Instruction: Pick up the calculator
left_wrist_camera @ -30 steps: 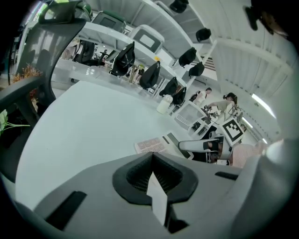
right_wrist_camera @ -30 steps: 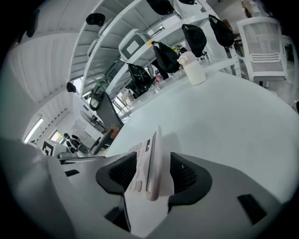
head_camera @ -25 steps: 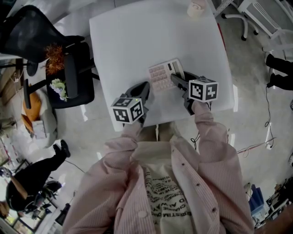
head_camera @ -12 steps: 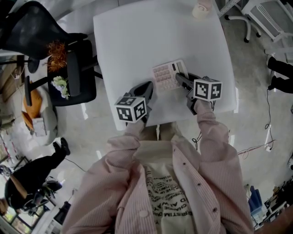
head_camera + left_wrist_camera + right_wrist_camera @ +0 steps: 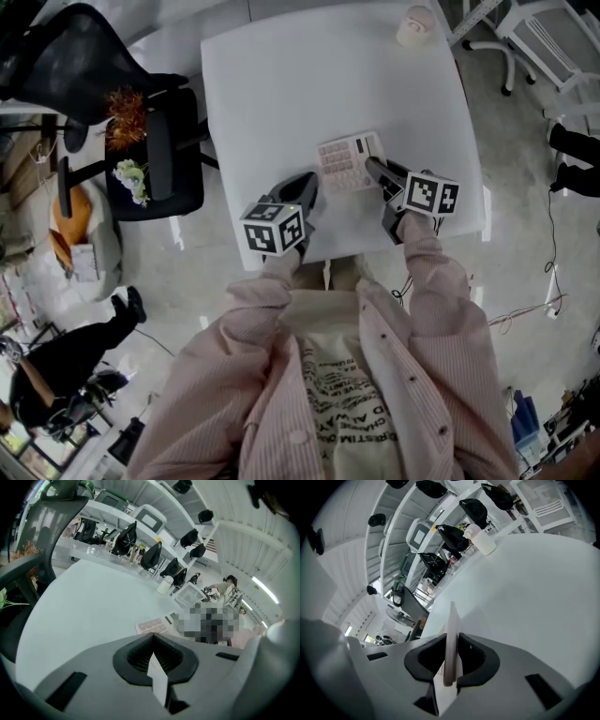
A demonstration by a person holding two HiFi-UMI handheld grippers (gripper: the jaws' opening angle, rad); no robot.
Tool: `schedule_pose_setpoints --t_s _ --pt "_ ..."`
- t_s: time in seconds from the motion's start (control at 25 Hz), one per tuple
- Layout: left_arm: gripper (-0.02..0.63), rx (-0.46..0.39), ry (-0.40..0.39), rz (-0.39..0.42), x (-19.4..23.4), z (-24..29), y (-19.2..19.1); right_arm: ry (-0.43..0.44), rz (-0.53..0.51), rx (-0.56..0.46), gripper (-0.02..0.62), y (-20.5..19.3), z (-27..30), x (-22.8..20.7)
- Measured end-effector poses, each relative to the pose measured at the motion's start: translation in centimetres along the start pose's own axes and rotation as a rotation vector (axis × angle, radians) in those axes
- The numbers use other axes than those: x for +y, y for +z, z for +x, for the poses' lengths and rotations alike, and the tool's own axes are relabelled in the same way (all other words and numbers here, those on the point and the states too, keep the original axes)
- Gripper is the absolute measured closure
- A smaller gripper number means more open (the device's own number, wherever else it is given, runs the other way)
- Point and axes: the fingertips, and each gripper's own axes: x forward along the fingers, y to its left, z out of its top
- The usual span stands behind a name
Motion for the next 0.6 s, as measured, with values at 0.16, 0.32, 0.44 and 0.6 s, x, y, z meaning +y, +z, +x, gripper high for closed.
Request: schedule_pose_setpoints --t_s 0.16,0.32,0.44,0.6 --pt "0.604 -0.010 -0.005 0.010 -0.3 -0.7 0.3 0.017 0.030 -0.025 0.532 -0.1 -0.3 0.7" --pt "0.604 -0.030 -0.010 0.023 -0.8 -1.5 1.3 0.039 0.065 -0.066 0.533 0.6 -1.2 1.6" --pt "0.604 -0.049 -0.014 0.036 -1.2 -2.4 2.0 0.049 0.064 -0.084 0.532 0.8 -1.9 2.7" --pt "0.604 -0.085 -0.030 0.071 -2.2 -3.7 3.2 0.069 0.075 -0.126 0.533 1.6 -3.4 4.2"
